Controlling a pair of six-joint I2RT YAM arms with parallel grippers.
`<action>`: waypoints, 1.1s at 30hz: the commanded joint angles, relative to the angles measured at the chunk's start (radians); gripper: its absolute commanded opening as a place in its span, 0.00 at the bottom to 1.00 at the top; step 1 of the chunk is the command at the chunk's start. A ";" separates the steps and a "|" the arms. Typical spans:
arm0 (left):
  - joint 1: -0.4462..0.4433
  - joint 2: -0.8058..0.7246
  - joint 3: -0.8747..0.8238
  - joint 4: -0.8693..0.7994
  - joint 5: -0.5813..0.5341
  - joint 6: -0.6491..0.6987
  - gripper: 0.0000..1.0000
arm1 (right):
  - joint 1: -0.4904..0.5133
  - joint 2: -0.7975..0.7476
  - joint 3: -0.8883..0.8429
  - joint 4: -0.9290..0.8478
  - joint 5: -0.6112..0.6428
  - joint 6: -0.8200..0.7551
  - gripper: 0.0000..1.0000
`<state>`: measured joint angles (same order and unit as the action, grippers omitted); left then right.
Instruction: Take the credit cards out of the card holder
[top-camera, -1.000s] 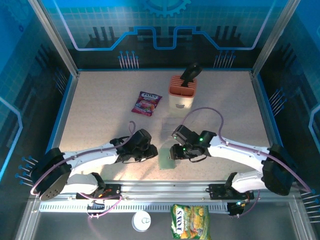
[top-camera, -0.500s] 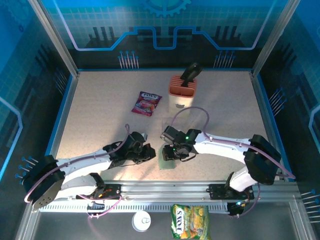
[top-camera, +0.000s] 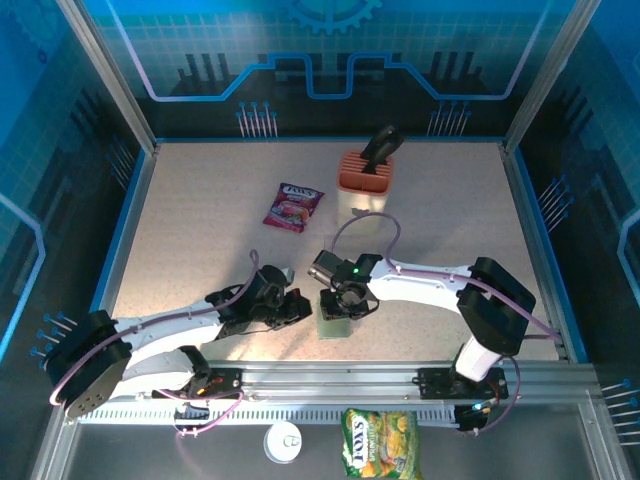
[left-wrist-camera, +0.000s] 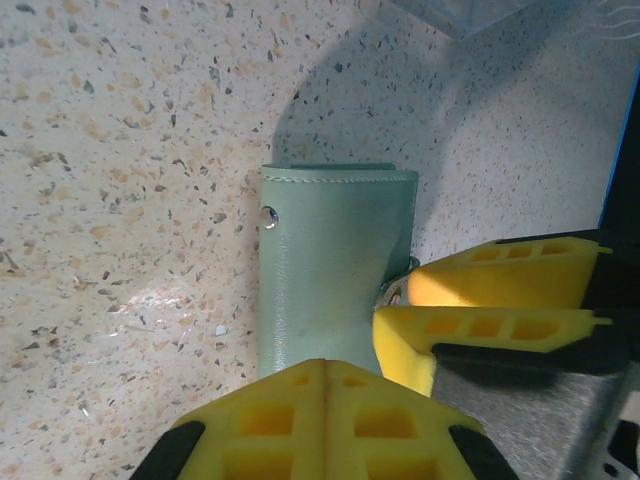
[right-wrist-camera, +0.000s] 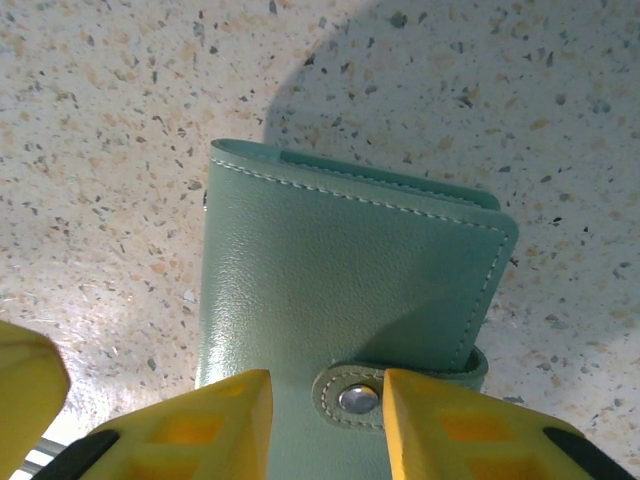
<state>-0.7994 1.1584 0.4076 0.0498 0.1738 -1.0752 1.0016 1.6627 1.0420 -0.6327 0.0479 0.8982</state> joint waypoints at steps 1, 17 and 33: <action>0.010 -0.009 -0.015 -0.015 0.008 -0.013 0.00 | 0.017 0.011 0.026 -0.057 0.014 0.017 0.34; 0.009 0.031 -0.010 0.017 0.044 -0.029 0.00 | 0.022 0.093 0.031 -0.045 -0.052 0.016 0.36; -0.076 0.225 0.092 0.131 0.078 -0.075 0.00 | 0.001 0.064 -0.040 -0.014 -0.064 0.018 0.20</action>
<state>-0.8593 1.3510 0.4564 0.1448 0.2249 -1.1286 1.0050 1.7092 1.0508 -0.6548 0.0250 0.9020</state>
